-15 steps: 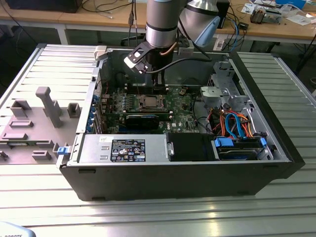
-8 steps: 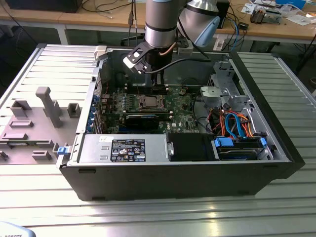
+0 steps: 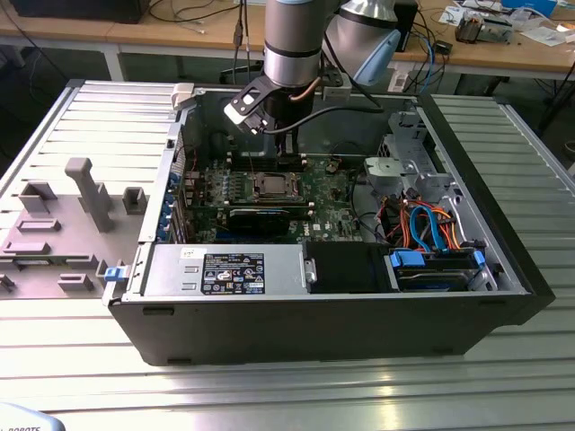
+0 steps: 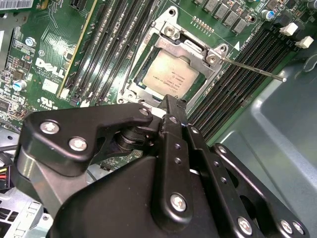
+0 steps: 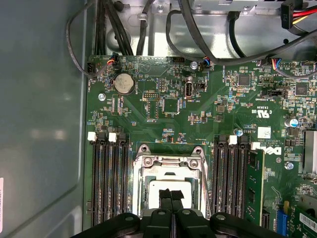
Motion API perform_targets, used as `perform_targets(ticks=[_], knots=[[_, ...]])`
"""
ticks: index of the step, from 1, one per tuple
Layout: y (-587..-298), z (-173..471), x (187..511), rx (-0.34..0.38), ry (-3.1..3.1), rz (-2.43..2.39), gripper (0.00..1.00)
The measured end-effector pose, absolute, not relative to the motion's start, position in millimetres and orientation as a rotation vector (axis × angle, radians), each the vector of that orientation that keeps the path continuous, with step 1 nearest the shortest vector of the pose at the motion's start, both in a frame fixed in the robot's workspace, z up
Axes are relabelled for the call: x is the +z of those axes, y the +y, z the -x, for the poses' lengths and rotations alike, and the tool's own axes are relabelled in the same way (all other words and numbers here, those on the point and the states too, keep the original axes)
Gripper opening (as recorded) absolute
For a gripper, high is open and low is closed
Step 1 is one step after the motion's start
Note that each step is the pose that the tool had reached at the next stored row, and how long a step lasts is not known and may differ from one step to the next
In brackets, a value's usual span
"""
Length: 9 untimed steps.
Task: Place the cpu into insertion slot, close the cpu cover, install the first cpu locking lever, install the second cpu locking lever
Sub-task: 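Close the cpu cover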
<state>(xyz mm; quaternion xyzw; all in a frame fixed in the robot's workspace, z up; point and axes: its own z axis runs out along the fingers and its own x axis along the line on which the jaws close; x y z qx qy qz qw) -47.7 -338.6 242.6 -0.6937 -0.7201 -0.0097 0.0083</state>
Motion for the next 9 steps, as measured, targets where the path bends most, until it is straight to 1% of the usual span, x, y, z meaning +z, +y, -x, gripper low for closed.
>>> perform_targets(ticks=[9], knots=[[-338.6, 55.4, 242.2, -0.030, -2.251, 2.168, 0.11]])
